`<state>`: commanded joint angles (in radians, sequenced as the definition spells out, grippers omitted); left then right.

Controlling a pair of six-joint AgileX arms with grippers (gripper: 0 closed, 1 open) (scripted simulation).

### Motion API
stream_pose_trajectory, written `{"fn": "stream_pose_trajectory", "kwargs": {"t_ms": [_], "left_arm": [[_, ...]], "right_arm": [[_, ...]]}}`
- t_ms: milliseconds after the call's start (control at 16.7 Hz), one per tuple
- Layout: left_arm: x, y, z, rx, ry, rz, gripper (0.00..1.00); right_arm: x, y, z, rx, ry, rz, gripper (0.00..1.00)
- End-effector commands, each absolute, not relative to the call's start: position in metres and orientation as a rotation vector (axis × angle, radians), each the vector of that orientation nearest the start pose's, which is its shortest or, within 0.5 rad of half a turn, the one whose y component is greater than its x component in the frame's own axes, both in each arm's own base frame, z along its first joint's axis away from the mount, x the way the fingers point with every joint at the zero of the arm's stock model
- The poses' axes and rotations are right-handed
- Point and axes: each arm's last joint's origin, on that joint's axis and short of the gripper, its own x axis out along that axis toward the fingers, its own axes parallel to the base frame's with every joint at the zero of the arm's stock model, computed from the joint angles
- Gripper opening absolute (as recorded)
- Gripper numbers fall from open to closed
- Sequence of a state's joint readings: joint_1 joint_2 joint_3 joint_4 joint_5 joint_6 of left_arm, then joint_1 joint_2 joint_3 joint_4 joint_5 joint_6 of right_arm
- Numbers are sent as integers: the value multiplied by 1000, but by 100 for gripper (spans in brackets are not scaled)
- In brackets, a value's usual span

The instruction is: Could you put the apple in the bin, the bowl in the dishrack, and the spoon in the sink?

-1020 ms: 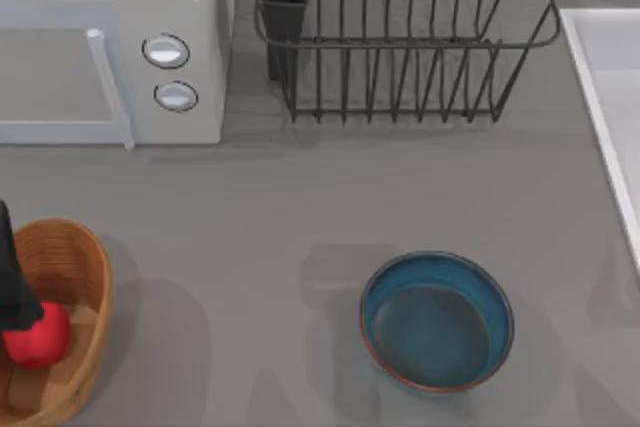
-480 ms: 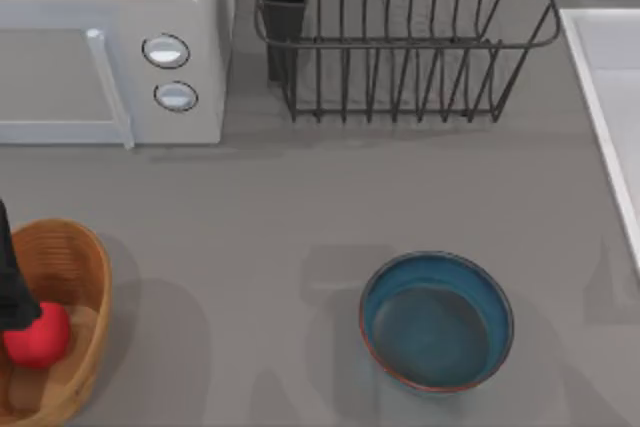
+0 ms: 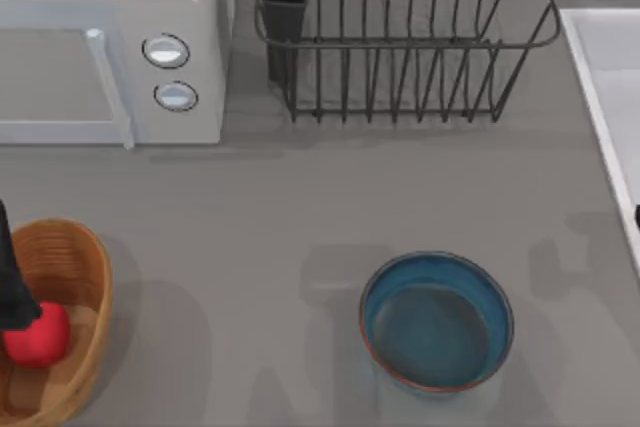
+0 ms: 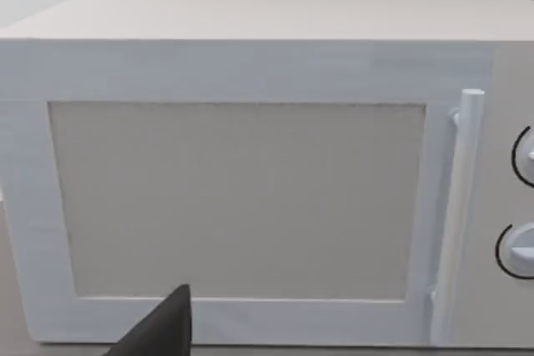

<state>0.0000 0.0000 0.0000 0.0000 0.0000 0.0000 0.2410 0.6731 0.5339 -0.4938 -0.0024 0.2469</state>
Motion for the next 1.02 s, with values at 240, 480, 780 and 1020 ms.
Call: {"fn": "stream_pose_trajectory", "kwargs": {"t_ms": [240,480,780,1020], "left_arm": [[106,-1,160,0,0,0,100],[106,-1,160,0,0,0,100],[106,-1,160,0,0,0,100],[106,-1,160,0,0,0,100]], "right_arm": [[189,74,243,161,1056,146,100],[224,119,241,106,1353,86,100],[248,162,232,25,1544,8,100],[251,170,229,8,1571,-8,100]]}}
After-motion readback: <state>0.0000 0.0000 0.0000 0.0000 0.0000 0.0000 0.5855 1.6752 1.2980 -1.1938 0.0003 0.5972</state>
